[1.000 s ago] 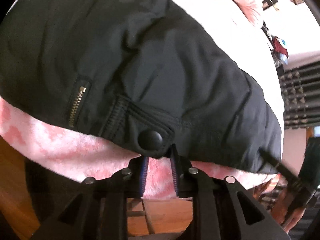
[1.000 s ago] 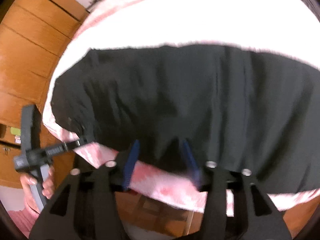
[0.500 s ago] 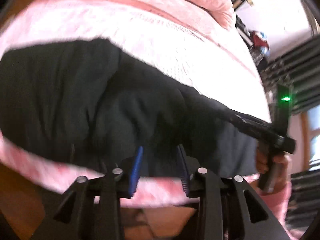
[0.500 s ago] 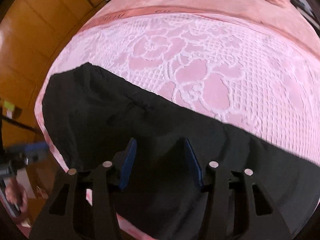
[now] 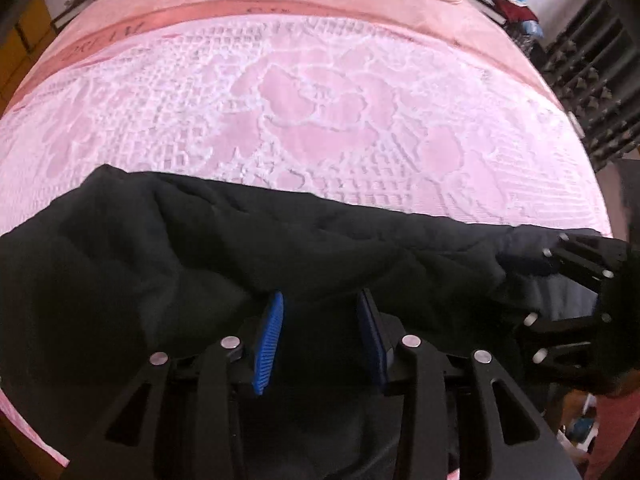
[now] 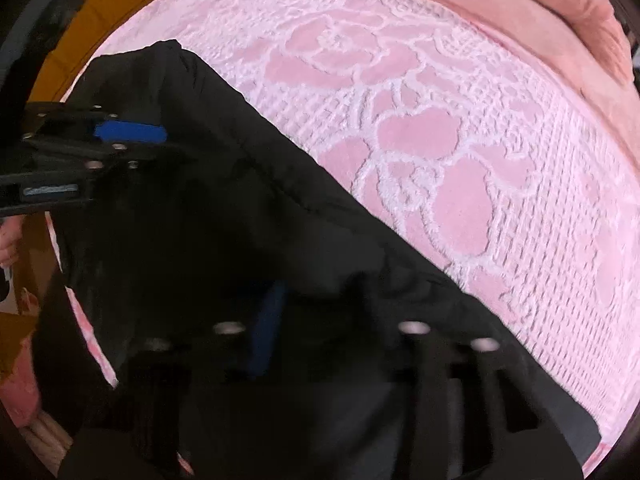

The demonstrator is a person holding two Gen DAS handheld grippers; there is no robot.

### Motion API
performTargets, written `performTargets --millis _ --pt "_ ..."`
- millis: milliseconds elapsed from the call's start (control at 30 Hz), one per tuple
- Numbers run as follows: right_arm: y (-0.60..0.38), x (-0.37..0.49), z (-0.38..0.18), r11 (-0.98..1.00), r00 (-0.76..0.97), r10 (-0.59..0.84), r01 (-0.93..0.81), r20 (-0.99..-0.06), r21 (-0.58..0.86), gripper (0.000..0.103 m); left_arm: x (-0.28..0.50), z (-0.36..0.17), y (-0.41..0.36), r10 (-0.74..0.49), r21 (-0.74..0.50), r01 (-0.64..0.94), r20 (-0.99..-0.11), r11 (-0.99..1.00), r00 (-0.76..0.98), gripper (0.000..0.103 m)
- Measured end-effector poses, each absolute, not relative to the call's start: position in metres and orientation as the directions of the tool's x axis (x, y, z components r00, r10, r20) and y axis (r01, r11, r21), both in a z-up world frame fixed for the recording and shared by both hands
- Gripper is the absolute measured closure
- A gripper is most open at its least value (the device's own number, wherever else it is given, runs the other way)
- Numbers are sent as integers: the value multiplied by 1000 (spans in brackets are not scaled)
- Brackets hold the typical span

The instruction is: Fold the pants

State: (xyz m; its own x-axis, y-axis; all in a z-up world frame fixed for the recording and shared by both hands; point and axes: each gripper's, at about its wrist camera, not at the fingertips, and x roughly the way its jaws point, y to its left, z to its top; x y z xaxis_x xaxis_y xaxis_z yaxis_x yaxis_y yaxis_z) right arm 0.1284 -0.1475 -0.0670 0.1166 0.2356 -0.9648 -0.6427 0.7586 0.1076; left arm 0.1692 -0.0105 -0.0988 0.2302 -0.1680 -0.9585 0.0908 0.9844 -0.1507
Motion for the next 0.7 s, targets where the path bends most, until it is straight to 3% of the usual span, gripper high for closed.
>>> performTargets --millis 33,133,200,267,367,467,567,633,700 --pt "-149 130 -66 767 123 235 -633 -964 106 99 169 -99 -12 -163 -146 85 -958 986 236 66" --pt "-155 136 -62 783 130 275 -605 -953 143 102 169 -101 -12 -153 -142 60 -952 988 264 79" --pt "-159 136 -55 790 174 291 -599 -941 134 102 170 -102 -6 -152 -153 19 -946 988 288 93" --pt "-162 134 -45 798 230 306 -592 -924 118 103 176 -98 4 -152 -169 -22 -931 985 331 99" --pt "-159 131 -57 796 214 269 -598 -939 92 102 177 -101 8 -138 -159 -37 -933 987 334 99" --pt "-156 133 -74 797 186 241 -598 -952 85 96 172 -105 3 -100 -104 6 -932 995 347 99" --pt "-163 133 -63 805 187 267 -583 -946 112 90 159 -92 13 -135 -137 19 -925 990 356 97" --pt "-165 131 -50 804 197 296 -580 -935 133 68 143 -81 27 -134 -137 19 -915 990 380 94" --pt "-156 128 -37 783 214 330 -606 -920 140 67 137 -75 42 -117 -124 9 -909 992 400 91"
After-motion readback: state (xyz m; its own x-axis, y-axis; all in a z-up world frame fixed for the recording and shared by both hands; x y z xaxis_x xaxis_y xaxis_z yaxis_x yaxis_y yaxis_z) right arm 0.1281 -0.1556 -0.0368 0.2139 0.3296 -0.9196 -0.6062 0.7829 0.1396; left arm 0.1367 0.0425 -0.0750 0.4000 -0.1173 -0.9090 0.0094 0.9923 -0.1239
